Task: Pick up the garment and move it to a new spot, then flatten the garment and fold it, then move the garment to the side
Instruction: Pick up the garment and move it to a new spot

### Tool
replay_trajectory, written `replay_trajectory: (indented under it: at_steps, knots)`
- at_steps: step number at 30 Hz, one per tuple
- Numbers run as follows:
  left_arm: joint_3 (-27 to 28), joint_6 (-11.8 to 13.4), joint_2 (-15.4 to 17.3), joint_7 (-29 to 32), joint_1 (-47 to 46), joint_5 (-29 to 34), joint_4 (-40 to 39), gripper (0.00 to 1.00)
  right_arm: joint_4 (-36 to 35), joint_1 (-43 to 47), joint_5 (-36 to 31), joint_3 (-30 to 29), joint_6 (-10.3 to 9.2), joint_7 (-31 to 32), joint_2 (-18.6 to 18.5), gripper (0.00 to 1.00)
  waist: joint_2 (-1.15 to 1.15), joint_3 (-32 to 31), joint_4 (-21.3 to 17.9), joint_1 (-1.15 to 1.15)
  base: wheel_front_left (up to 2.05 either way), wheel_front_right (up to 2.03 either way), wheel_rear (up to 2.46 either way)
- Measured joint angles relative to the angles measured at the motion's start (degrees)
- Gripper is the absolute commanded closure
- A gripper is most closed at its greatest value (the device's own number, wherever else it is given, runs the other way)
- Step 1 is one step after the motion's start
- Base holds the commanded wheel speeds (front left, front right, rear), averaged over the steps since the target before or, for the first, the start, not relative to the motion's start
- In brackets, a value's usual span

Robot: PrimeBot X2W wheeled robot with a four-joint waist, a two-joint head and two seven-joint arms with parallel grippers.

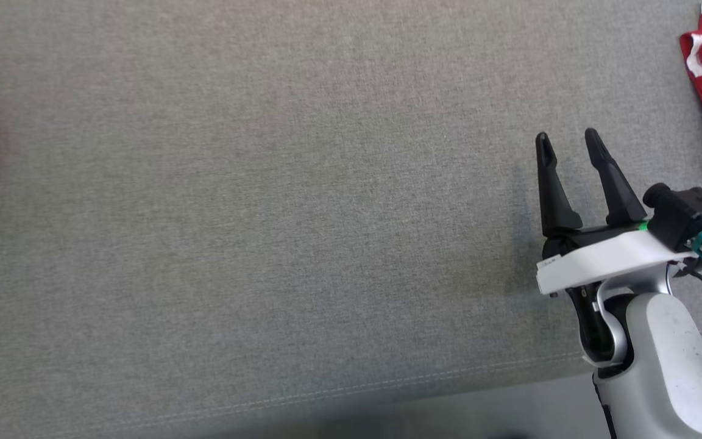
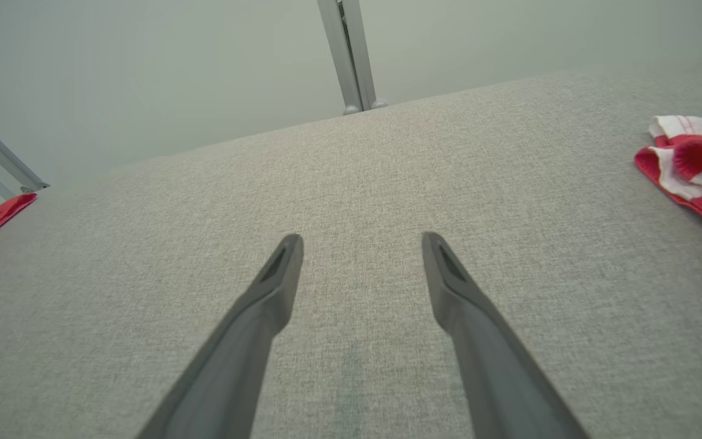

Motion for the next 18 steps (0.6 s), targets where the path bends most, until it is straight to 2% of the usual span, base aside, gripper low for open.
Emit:
replay_trajectory:
  at_steps: [10,11,13,18]
  knots:
    - [0.7,0.2,-0.4,-1.6,-0.2,-0.5,2.6,0.00,-1.4,-2.8,-1.2,0.3,0.01,0.4,0.0,0.00,0.00,4.7,-2.2,0.00,0.00,0.00,0.00]
    - [0.6,0.1,-0.6,-1.7,-0.3,-0.5,2.9,0.13,-1.4,-2.9,-1.3,0.3,0.01,0.5,0.0,0.00,0.00,4.9,-2.3,0.00,0.00,0.00,0.00]
    - [0.5,0.0,-0.9,-2.0,-0.4,-0.5,3.2,0.99,-1.5,-3.0,-1.3,0.3,0.00,0.6,0.0,0.00,0.00,4.9,-2.4,0.00,0.00,0.00,0.00]
    - [-0.5,-0.5,-1.5,-5.0,-0.7,1.6,4.1,1.00,-1.7,-3.1,-1.6,0.2,0.01,0.7,0.0,0.00,0.00,4.4,-2.1,0.00,0.00,0.00,0.00]
